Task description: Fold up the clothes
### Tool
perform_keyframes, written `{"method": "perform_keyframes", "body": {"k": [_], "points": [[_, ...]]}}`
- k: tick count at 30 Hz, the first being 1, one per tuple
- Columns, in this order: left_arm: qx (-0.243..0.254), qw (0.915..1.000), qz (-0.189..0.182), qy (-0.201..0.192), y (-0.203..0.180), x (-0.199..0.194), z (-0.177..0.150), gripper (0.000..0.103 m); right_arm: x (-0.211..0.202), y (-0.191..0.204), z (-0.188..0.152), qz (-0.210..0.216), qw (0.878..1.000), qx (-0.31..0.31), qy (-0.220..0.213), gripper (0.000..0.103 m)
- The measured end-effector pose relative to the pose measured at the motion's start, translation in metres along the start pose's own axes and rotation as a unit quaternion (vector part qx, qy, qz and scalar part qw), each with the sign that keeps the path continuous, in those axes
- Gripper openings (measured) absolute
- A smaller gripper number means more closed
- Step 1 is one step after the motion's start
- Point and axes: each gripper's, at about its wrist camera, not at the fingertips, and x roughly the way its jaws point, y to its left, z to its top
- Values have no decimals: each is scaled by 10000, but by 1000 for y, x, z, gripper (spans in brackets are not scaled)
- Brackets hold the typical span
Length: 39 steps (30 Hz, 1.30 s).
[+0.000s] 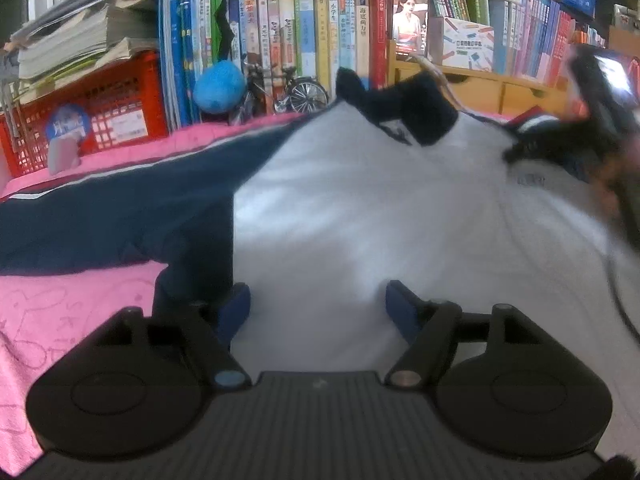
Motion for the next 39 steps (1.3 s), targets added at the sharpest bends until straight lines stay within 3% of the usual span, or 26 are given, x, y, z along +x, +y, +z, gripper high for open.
{"method": "perform_keyframes", "body": {"k": [1,2,5,8,10,12,13,14,16,17,21,22,24,25,28,31,33,34,37,39], "points": [[-6,10000,-1,1,1,0,0,76,6,-9,10,-237,9993,268,114,30],[-6,10000,0,3,1,1,0,76,0,-14,15,-172,9988,455,60,30],[-5,10000,4,4,-1,1,1,77,-43,0,15,640,9961,438,-420,31],[-4,10000,9,3,-1,1,0,77,-68,34,9,1810,9830,70,-289,32],[-5,10000,7,3,-1,1,0,77,-61,67,10,2138,9764,-303,-68,31],[-7,10000,6,2,-1,1,0,77,-32,94,12,1983,9787,-516,86,23],[-7,10000,5,1,0,1,0,77,-18,105,13,1885,9801,-610,126,14],[-8,10000,5,1,0,1,0,77,-3,108,21,1673,9839,-629,-36,9],[-10,10000,-9,2,0,1,0,77,25,113,35,1245,9893,-666,-360,13],[-9,10000,-14,2,-1,1,0,77,39,115,42,1068,9909,-652,-492,8],[-24,10000,-8,8,-1,1,0,78,64,108,64,1321,9902,-316,-320,4],[-36,10000,4,14,0,1,0,80,60,109,62,1330,9899,-391,-283,10],[-61,10000,33,28,0,2,0,83,48,105,57,1410,9887,-462,-229,34],[-72,10000,34,31,0,2,0,83,35,98,51,1564,9866,-384,-265,58],[-65,10000,54,35,0,2,0,84,-8,63,35,1777,9822,-218,-572,63],[-85,9999,56,44,1,3,0,84,-49,11,13,1288,9866,-205,-976,67],[-84,9999,59,45,1,3,0,85,-70,-30,-6,276,9908,-272,-1297,75],[-85,9999,59,46,1,3,0,85,-75,-51,-18,-445,9890,-317,-1375,82],[-86,9999,59,49,1,3,0,85,-63,-105,-49,-1892,9761,-332,-1012,99],[-90,9999,61,51,1,3,1,85,-46,-133,-65,-1843,9811,-193,-558,103]]}}
